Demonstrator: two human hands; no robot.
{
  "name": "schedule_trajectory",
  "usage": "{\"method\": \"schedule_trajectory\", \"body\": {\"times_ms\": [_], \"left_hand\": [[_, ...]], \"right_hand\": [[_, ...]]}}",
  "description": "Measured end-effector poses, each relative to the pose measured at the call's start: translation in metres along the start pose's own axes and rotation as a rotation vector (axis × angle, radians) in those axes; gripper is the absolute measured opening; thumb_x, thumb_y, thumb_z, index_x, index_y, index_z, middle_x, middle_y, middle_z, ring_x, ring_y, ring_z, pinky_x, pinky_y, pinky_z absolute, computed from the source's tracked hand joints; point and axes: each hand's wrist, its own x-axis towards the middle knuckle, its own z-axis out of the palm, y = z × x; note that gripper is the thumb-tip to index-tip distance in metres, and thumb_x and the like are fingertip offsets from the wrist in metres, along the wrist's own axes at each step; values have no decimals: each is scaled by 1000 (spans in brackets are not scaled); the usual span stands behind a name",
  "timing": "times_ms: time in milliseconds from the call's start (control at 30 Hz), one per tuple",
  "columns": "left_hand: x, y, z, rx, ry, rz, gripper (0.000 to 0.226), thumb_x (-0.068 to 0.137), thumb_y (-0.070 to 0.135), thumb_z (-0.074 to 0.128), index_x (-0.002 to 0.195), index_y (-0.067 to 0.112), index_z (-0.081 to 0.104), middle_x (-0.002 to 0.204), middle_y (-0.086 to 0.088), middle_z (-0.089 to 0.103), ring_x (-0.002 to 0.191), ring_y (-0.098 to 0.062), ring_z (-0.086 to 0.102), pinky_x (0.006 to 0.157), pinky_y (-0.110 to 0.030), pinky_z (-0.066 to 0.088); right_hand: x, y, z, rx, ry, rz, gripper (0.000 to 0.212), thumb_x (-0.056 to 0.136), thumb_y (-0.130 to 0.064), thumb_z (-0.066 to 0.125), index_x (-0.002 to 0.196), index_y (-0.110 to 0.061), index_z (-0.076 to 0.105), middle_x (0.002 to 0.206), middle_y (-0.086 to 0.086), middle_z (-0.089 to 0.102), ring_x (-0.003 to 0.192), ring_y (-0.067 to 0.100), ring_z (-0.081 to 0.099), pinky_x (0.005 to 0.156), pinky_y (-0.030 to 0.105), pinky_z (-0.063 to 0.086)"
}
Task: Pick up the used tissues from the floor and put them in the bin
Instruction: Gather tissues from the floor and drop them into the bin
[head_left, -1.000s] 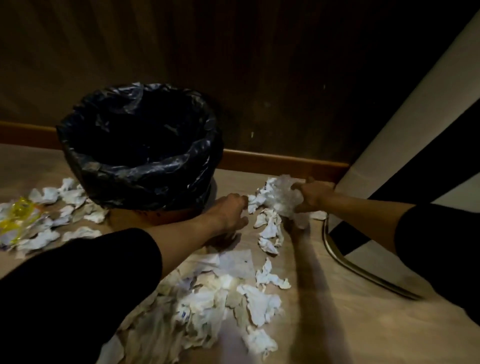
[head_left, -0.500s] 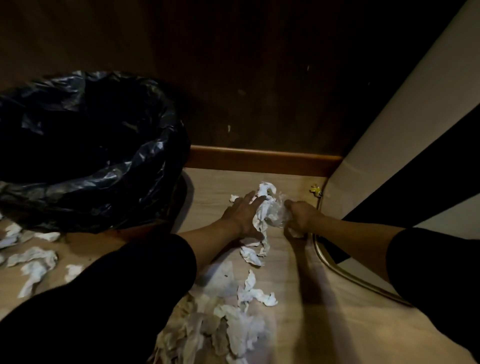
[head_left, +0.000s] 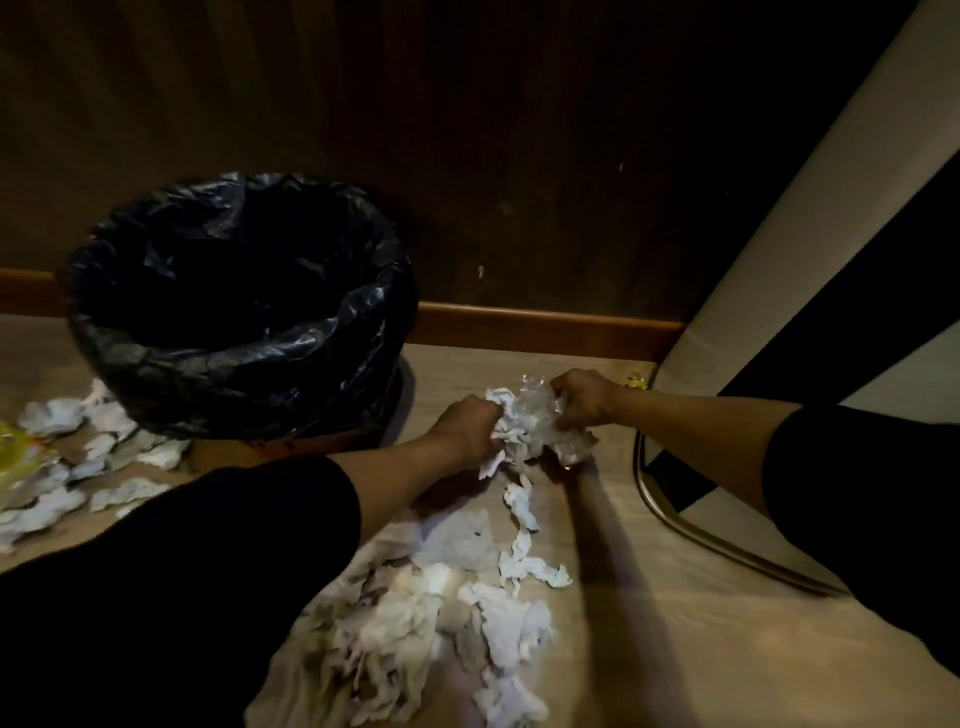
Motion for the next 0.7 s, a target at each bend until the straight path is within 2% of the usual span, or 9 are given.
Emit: {"method": "schedule_trajectory", "body": {"times_ms": [133, 233, 300, 400, 467, 500, 567, 633, 700], "left_hand": [[-25, -2, -53, -143, 146, -29, 38, 84, 36, 70, 113, 12, 65, 114, -14, 69, 106, -34, 64, 86, -36, 52], [-50, -1, -90, -186, 255, -19, 40, 85, 40, 68, 114, 12, 65, 112, -14, 69, 105, -33, 64, 86, -37, 51], [-66, 0, -116, -178, 326, -19, 43, 83, 42, 68, 115, 13, 65, 112, -12, 69, 104, -32, 64, 87, -40, 54], [-89, 2, -157, -195, 412, -29, 36, 81, 42, 68, 105, 16, 65, 103, -9, 70, 94, -29, 67, 77, -40, 56], [-105, 2, -185, -199, 478, -40, 29, 82, 38, 68, 99, 16, 64, 95, -6, 68, 87, -26, 66, 65, -33, 49], [-112, 0, -198, -210, 524, -42, 27, 82, 38, 68, 97, 16, 63, 92, -5, 67, 84, -25, 65, 63, -32, 45], [-126, -7, -220, -247, 616, -65, 26, 82, 39, 68, 95, 18, 60, 90, -3, 65, 83, -23, 63, 62, -33, 46], [-136, -21, -236, -302, 704, -126, 30, 82, 41, 67, 102, 19, 59, 96, -4, 67, 88, -25, 65, 69, -38, 54], [-145, -39, -245, -371, 775, -213, 37, 83, 39, 69, 110, 17, 57, 106, -7, 67, 97, -28, 65, 78, -40, 55]], "right_hand": [[-27, -33, -34, 81, 64, -89, 45, 81, -14, 79, 124, -13, 65, 117, 10, 69, 106, 27, 67, 87, 38, 58], [-57, -60, -58, 347, 104, -127, 45, 84, -11, 76, 125, -21, 61, 113, 7, 69, 97, 20, 69, 75, 30, 59], [-76, -80, -70, 494, 136, -141, 42, 84, -11, 75, 123, -19, 62, 111, 4, 69, 97, 19, 70, 73, 28, 59], [-99, -110, -84, 635, 185, -181, 37, 83, -13, 76, 118, -20, 67, 112, 4, 73, 99, 18, 73, 84, 34, 61], [-110, -130, -94, 706, 237, -220, 40, 82, -14, 76, 120, -20, 67, 114, 4, 74, 103, 19, 73, 95, 41, 57], [-115, -141, -99, 779, 243, -242, 40, 83, -13, 75, 122, -18, 66, 115, 5, 73, 103, 20, 73, 96, 41, 57], [-124, -167, -106, 923, 234, -288, 39, 86, -10, 72, 125, -13, 64, 116, 9, 73, 100, 21, 74, 88, 36, 59], [-126, -196, -108, 1004, 226, -315, 39, 86, -7, 72, 125, -9, 63, 115, 12, 72, 87, 17, 75, 69, 27, 59], [-121, -224, -106, 1053, 221, -323, 39, 86, -5, 72, 124, -6, 63, 113, 13, 72, 74, 12, 72, 53, 20, 52]]}}
